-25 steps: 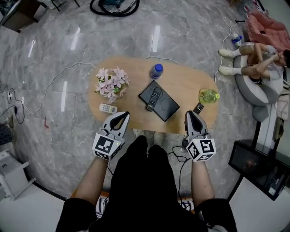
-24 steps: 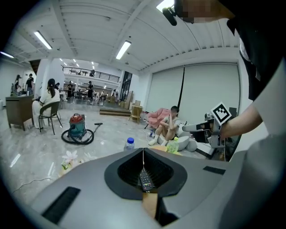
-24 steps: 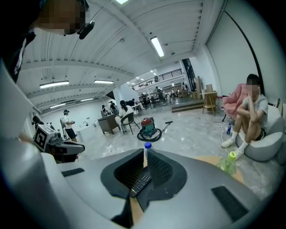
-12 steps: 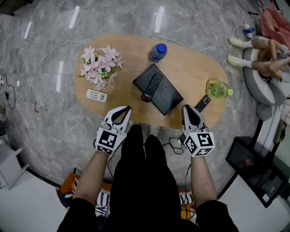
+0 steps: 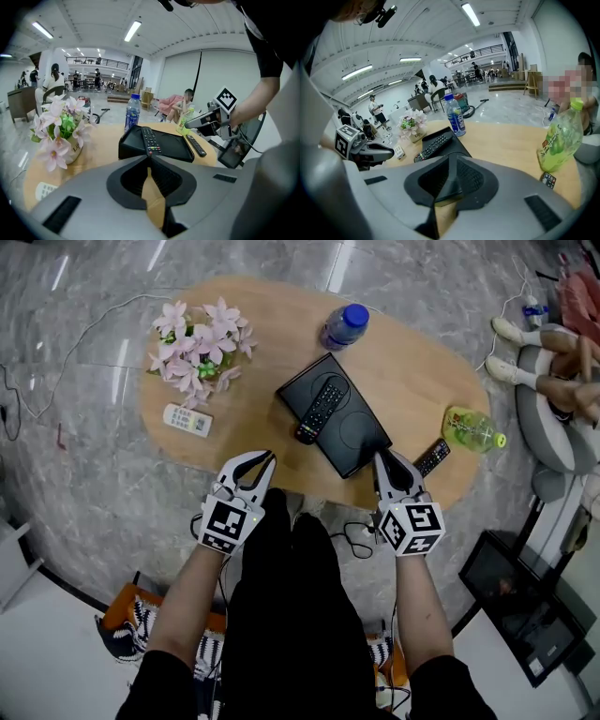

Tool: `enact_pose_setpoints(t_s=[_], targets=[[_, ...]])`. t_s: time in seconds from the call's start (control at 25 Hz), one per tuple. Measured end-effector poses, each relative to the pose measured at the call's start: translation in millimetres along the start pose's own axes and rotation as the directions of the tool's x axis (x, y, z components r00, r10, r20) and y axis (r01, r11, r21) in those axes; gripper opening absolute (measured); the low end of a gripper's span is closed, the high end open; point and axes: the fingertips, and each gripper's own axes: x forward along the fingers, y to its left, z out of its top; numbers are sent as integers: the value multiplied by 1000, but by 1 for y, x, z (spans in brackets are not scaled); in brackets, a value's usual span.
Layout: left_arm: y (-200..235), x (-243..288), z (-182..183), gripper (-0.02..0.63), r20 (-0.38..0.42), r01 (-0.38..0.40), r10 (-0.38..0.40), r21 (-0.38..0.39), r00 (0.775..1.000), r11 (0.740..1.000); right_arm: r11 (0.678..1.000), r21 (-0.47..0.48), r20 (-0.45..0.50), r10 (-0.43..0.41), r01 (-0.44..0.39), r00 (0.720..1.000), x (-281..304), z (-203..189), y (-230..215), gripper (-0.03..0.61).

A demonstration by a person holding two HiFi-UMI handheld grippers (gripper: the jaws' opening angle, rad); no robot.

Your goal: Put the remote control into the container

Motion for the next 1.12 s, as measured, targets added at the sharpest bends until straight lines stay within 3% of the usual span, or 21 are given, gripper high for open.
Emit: enact_pose_setpoints(t_s=[0.28,0.4,0.52,1.12], targets=[[-2,31,-34,14,-62,2,-1,26,998,1000,999,37,-7,-4,5,1000,23,-11,-4,64],[-6,50,-48,123,-84,12,-8,54,996,998,1000,29,-22,9,-8,1000,24,-20,-1,64],[-8,63,-55,154,-80,6,0,77,997,997,1000,13,-40,14,-14,999,23,-27,-4,64],[-13,114,-50,157,-55,9,0,162,999,987,1000,-15,-42,2,-3,999,29,-28,-26,64]])
